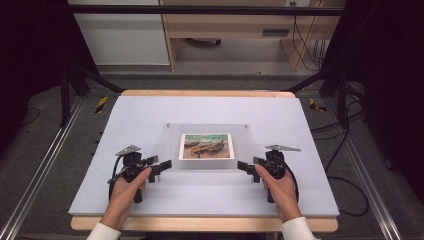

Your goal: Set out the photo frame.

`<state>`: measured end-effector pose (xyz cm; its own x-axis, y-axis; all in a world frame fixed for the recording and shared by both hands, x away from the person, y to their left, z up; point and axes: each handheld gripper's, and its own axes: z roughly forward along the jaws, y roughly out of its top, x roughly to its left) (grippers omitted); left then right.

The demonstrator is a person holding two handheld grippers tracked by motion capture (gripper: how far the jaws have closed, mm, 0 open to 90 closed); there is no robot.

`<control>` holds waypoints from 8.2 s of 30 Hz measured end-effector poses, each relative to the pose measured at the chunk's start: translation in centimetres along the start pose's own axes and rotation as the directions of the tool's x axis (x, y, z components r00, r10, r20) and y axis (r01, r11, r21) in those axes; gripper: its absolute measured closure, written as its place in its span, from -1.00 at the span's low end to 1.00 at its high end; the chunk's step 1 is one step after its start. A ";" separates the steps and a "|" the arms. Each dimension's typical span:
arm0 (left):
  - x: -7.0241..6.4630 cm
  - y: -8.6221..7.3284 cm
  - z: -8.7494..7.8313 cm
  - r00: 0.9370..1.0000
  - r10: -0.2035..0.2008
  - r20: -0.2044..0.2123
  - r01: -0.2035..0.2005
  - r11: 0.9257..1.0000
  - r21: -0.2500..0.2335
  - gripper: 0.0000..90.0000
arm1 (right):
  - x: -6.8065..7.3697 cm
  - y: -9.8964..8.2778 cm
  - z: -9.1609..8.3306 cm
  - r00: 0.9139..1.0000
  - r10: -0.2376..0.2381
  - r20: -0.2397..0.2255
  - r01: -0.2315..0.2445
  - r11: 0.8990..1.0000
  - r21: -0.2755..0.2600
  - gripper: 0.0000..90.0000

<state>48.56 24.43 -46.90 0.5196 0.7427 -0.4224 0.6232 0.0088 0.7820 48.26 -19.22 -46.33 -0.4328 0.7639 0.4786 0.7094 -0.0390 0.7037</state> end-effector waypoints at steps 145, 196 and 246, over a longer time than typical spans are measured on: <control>-4.1 -2.7 -5.0 0.972 0.164 -0.168 -0.163 0.986 0.020 0.46 | 3.3 -3.9 -4.5 0.942 -0.275 0.194 0.285 0.958 -0.026 0.33; -4.7 -3.8 -5.5 0.964 0.225 -0.141 -0.210 0.971 0.113 0.43 | 3.9 -5.6 -5.0 0.935 -0.291 0.204 0.290 0.956 0.039 0.34; -4.8 -3.9 -5.5 0.959 0.241 -0.147 -0.225 0.967 0.118 0.42 | 4.0 -5.7 -5.1 0.925 -0.314 0.214 0.311 0.949 0.047 0.36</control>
<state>40.43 24.50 -45.45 0.5629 0.8128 -0.1497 0.5550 -0.2376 0.7972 39.62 -19.22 -45.77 -0.5040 0.8567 0.1097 0.5652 0.2310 0.7920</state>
